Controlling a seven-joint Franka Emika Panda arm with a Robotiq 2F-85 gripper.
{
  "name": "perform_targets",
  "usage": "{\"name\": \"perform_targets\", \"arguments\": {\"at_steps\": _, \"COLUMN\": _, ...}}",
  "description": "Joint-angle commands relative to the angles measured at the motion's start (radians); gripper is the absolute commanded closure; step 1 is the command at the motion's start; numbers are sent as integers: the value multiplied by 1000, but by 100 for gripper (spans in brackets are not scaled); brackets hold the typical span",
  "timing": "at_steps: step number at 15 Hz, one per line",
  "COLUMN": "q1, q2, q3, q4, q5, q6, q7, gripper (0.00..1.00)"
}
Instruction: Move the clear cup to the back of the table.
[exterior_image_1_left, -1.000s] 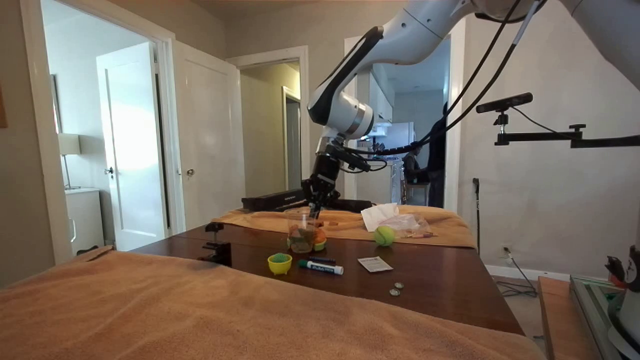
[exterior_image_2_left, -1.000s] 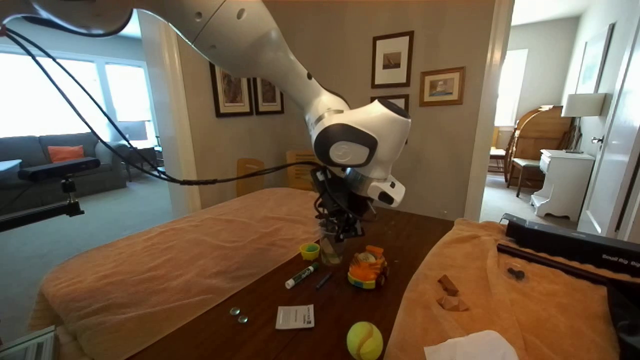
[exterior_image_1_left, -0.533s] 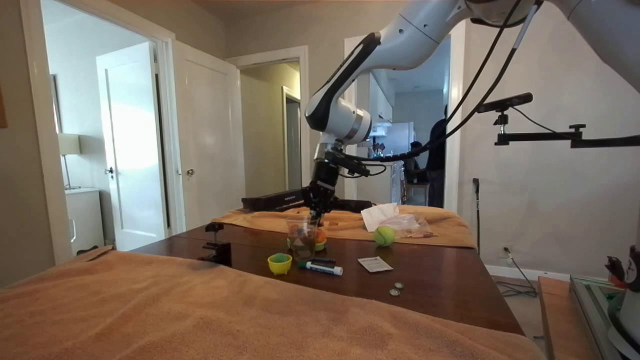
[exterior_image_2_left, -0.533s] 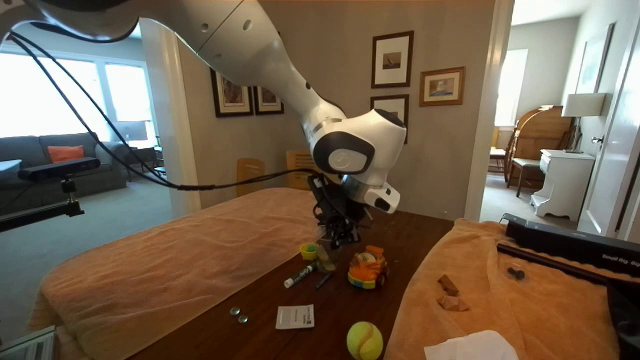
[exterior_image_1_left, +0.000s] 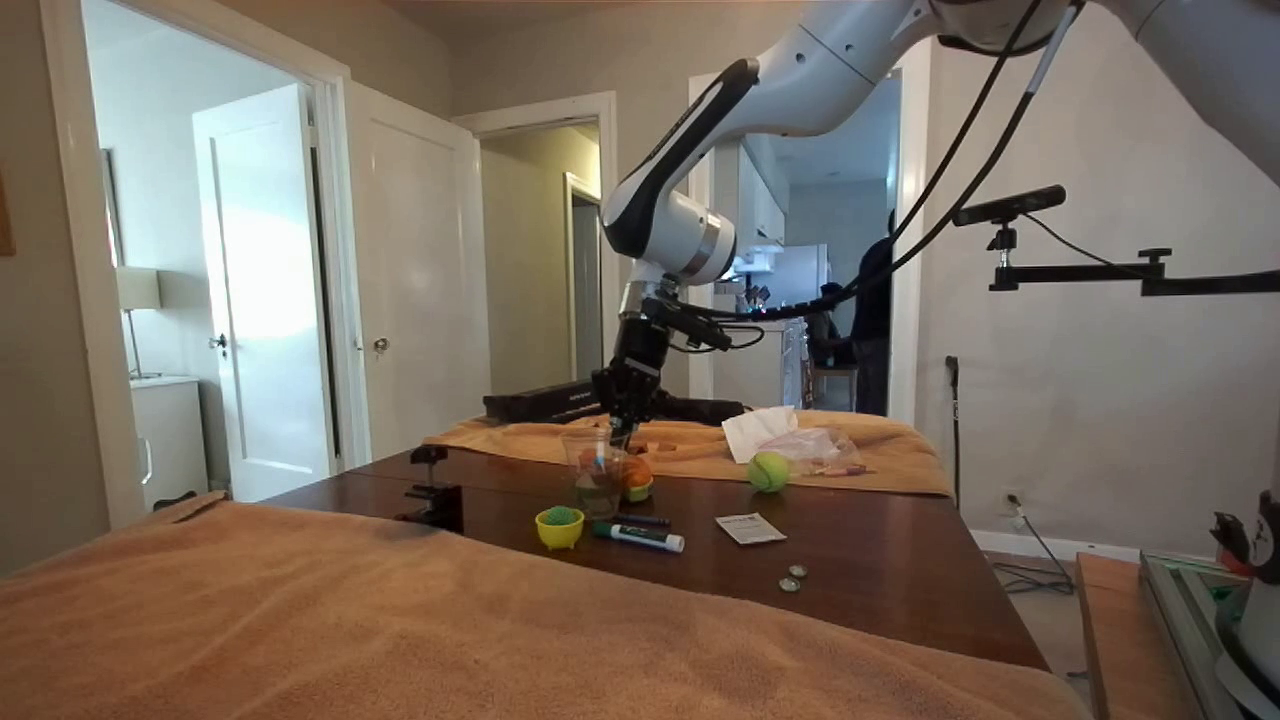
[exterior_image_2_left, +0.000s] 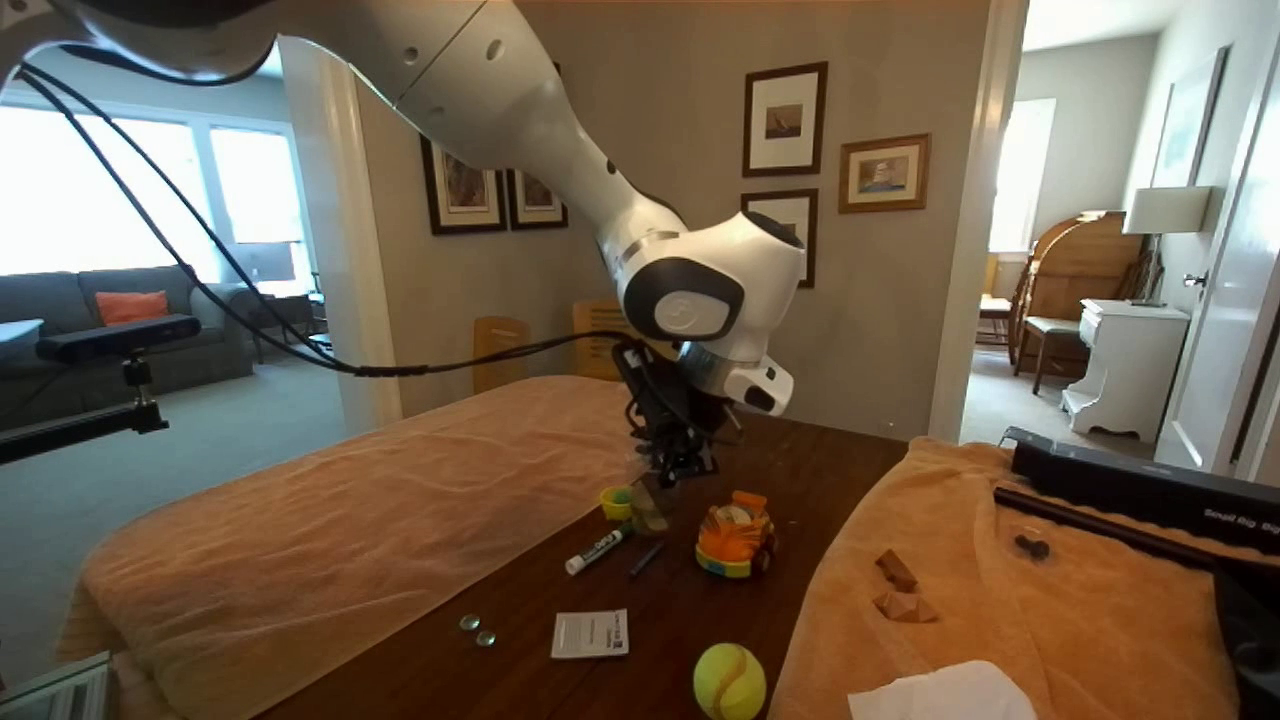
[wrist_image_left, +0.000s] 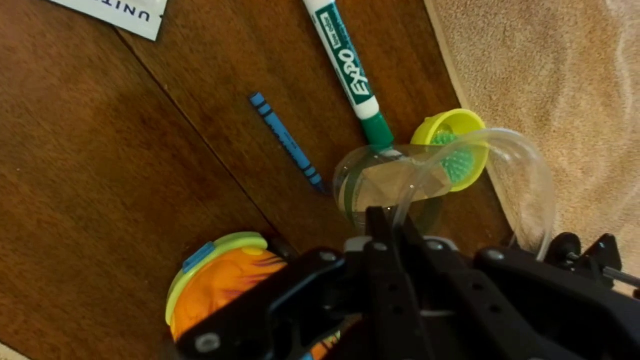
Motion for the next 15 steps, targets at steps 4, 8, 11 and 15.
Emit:
{"name": "perform_targets", "arguments": {"at_steps": 4, "q1": -15, "q2": 41, "q3": 18, "q4": 78, "q5": -37, "q6": -14, "q7": 8, "gripper": 98}}
{"name": "perform_targets", "arguments": {"at_steps": 8, "q1": -10, "q2": 56, "q3": 20, "q4": 98, "q5": -49, "q6": -22, "q7": 22, "gripper": 98}}
{"name": "perform_targets", "arguments": {"at_steps": 11, "q1": -7, "q2": 65, "q3": 15, "q4": 109, "q5": -70, "q6": -28, "q7": 40, "gripper": 98}}
{"name": "perform_targets", "arguments": {"at_steps": 15, "q1": -4, "q2": 80, "q3": 10, "q4": 128, "q5": -95, "q6": -43, "q7": 68, "gripper": 98}}
